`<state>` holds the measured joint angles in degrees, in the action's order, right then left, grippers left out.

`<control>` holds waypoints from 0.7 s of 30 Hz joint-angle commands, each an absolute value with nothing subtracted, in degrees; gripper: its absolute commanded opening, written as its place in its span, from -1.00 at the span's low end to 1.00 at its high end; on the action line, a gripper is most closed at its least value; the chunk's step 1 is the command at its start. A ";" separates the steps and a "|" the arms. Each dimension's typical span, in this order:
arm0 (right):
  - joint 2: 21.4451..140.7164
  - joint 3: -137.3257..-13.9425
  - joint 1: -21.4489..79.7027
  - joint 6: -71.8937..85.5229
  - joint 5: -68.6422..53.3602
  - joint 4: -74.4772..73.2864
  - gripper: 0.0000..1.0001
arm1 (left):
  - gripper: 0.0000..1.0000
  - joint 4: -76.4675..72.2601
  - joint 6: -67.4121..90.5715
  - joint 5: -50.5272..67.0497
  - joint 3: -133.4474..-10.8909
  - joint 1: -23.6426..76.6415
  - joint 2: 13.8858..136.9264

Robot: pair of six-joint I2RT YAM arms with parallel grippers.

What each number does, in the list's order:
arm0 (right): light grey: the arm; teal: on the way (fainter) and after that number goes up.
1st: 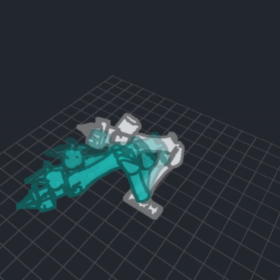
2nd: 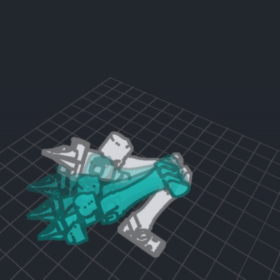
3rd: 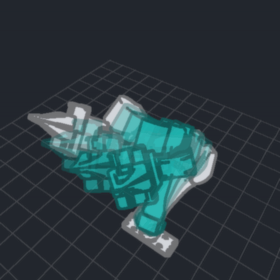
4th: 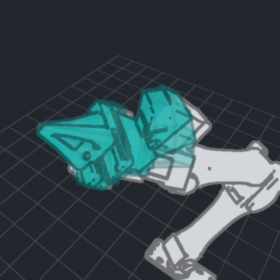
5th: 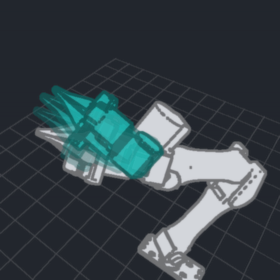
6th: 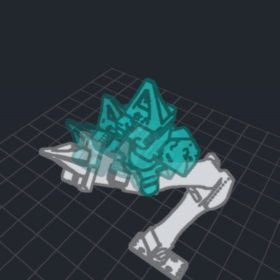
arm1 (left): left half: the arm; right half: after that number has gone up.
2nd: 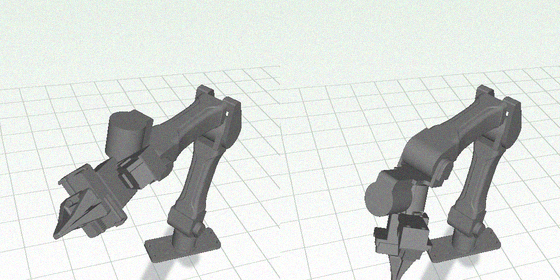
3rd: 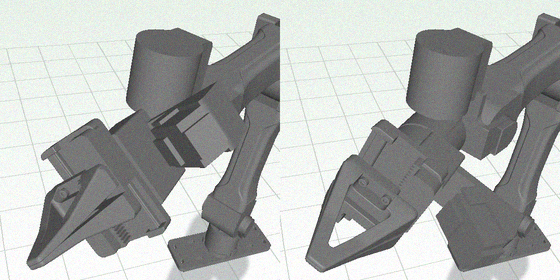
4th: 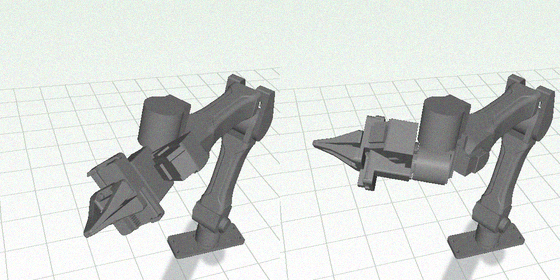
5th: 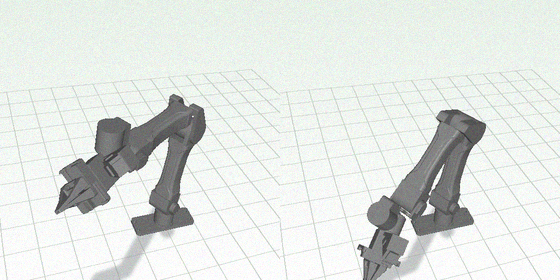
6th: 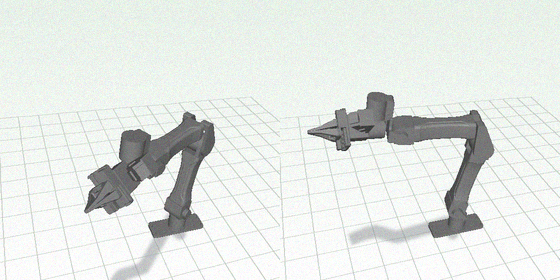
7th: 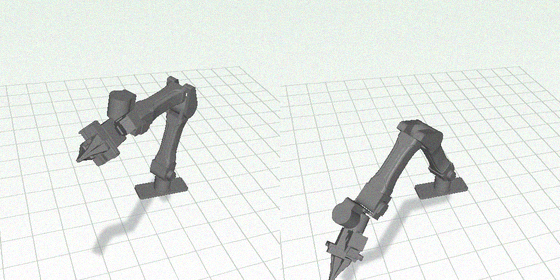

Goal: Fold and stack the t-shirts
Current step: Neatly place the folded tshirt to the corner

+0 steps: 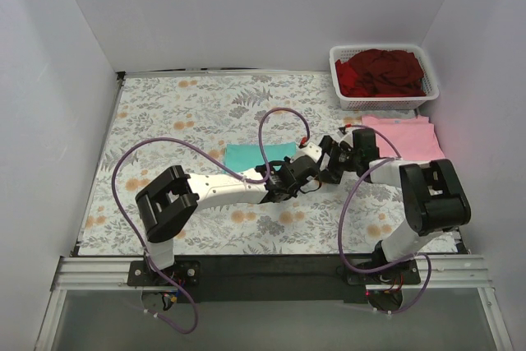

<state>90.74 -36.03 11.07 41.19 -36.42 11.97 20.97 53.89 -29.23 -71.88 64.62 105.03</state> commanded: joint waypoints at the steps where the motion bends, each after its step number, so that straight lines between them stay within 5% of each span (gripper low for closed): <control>1: 95.43 -38.58 13.18 46.84 -40.60 21.17 0.97 | -1.00 20.04 54.75 -29.00 -71.46 64.78 102.48; 13: 106.69 -41.92 20.65 49.84 -38.85 25.75 0.80 | -1.00 19.86 56.34 -28.04 -71.46 64.78 102.13; 16: 108.80 -42.63 22.41 48.70 -39.02 26.01 0.48 | -1.00 19.86 56.69 -27.77 -71.02 64.78 101.69; 21: 108.73 -44.47 22.50 44.74 -41.13 25.40 -0.58 | -0.65 20.21 58.01 -27.78 -70.40 64.78 100.46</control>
<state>108.47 -43.07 22.57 48.42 -40.95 26.98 20.86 56.47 -27.57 -71.09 64.62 104.84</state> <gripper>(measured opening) 0.276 0.148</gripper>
